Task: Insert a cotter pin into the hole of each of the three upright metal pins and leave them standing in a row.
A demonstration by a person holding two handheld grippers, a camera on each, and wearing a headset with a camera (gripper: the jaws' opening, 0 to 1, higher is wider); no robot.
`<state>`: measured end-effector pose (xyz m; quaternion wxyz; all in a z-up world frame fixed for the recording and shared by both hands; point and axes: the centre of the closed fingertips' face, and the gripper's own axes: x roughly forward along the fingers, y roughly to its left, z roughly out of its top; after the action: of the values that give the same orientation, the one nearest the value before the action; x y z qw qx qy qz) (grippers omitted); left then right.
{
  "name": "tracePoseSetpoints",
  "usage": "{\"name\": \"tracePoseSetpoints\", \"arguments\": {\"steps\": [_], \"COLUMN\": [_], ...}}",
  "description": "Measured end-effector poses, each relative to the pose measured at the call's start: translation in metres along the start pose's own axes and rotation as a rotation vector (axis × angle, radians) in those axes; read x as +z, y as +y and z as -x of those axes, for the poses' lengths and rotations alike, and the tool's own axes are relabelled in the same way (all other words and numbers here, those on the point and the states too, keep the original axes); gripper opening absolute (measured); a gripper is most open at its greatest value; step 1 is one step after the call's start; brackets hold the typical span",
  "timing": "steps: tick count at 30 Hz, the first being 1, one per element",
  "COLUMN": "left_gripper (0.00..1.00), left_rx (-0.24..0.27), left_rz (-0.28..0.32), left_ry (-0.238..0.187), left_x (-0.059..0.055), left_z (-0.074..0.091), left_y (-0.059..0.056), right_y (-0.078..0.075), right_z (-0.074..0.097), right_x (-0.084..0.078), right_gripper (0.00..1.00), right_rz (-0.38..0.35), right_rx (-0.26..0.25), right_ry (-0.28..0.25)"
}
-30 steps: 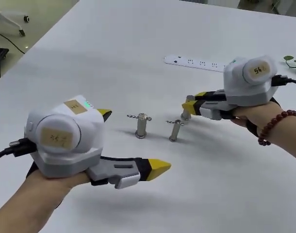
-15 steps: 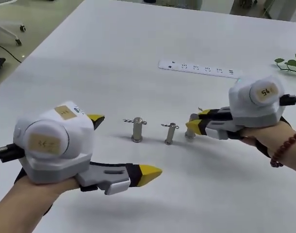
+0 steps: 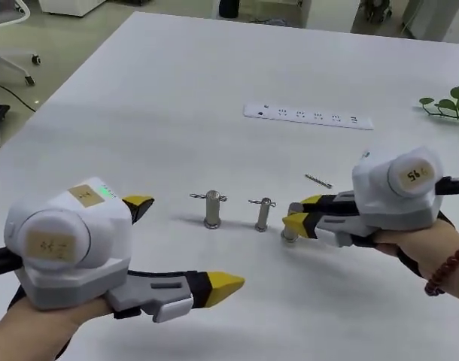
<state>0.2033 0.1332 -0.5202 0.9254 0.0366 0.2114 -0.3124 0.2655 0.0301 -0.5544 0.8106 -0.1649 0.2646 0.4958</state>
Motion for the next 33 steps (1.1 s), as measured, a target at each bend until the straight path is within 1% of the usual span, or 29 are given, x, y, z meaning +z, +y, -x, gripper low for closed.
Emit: {"name": "tracePoseSetpoints", "arguments": {"steps": [1, 5, 9, 15, 22, 25, 30, 33], "left_gripper": [0.99, 0.99, 0.99, 0.99, 0.99, 0.99, 0.99, 0.99], "left_rx": [0.0, 0.002, 0.0, 0.001, -0.001, -0.004, -0.006, -0.006], "left_rz": [0.003, 0.001, -0.003, -0.004, -0.012, -0.016, -0.02, -0.019], "left_ry": [-0.001, -0.006, -0.009, -0.007, 0.001, 0.002, 0.003, 0.003], "left_x": [0.0, 0.0, 0.001, -0.001, -0.003, -0.003, -0.002, -0.003], "left_z": [0.0, -0.001, -0.002, -0.002, -0.003, -0.003, -0.003, -0.003], "left_y": [0.0, -0.001, -0.001, -0.001, -0.003, -0.004, -0.006, -0.006], "right_y": [0.001, 0.013, 0.021, 0.028, 0.035, 0.037, 0.041, 0.043], "right_z": [-0.001, -0.004, -0.008, -0.013, -0.019, -0.022, -0.025, -0.026], "right_x": [0.0, 0.001, 0.001, 0.0, 0.0, 0.0, 0.0, -0.001], "right_gripper": [0.08, 0.08, 0.08, 0.08, 0.08, 0.08, 0.08, 0.08], "right_rz": [0.002, 0.01, 0.011, 0.006, 0.004, 0.032, 0.024, 0.033], "right_rx": [0.007, 0.024, 0.037, 0.048, 0.043, 0.032, 0.036, 0.033], "right_ry": [-0.003, -0.007, -0.008, -0.013, -0.017, -0.013, -0.013, -0.018]}}
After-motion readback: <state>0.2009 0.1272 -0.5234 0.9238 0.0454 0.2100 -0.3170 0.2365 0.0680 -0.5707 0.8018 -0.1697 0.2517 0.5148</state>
